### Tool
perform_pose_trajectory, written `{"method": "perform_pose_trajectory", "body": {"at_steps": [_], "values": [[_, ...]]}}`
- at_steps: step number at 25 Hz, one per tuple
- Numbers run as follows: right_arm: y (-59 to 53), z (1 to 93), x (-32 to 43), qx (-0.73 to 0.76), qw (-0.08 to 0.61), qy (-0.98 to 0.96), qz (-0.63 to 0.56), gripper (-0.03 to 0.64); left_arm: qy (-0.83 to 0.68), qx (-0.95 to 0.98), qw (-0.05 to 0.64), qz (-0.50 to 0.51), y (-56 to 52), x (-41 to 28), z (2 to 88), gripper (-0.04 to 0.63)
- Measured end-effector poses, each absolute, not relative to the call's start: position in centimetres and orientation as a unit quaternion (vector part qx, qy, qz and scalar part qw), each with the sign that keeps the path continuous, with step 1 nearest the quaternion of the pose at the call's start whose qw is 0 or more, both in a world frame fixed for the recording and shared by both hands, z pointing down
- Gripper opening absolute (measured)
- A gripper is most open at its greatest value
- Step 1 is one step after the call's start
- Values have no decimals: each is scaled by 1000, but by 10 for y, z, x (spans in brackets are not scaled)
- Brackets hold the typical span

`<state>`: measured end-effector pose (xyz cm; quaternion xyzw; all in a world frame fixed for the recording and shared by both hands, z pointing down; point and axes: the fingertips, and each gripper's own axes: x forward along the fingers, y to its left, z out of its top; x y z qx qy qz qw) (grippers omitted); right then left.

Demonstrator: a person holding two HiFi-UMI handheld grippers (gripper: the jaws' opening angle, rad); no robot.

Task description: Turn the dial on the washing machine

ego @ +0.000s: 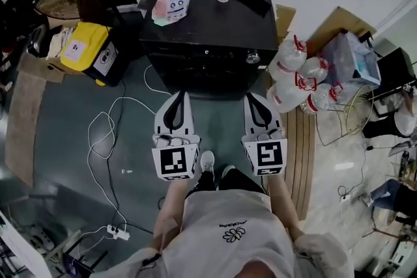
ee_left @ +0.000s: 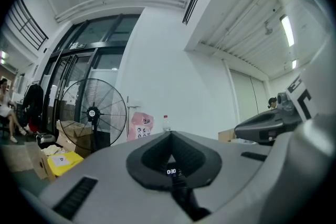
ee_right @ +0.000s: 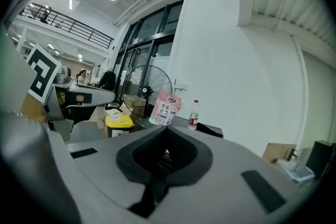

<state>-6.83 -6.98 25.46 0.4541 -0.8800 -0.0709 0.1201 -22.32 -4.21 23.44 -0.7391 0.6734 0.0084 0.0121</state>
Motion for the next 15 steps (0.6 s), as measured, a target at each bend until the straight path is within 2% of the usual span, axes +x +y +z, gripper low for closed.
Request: {"method": "perform_pose_trajectory", "body": {"at_steps": [15], "values": [[-93, 241, -67, 449, 79, -887, -76, 3, 691, -722, 25, 2, -50, -221, 228, -2]]}}
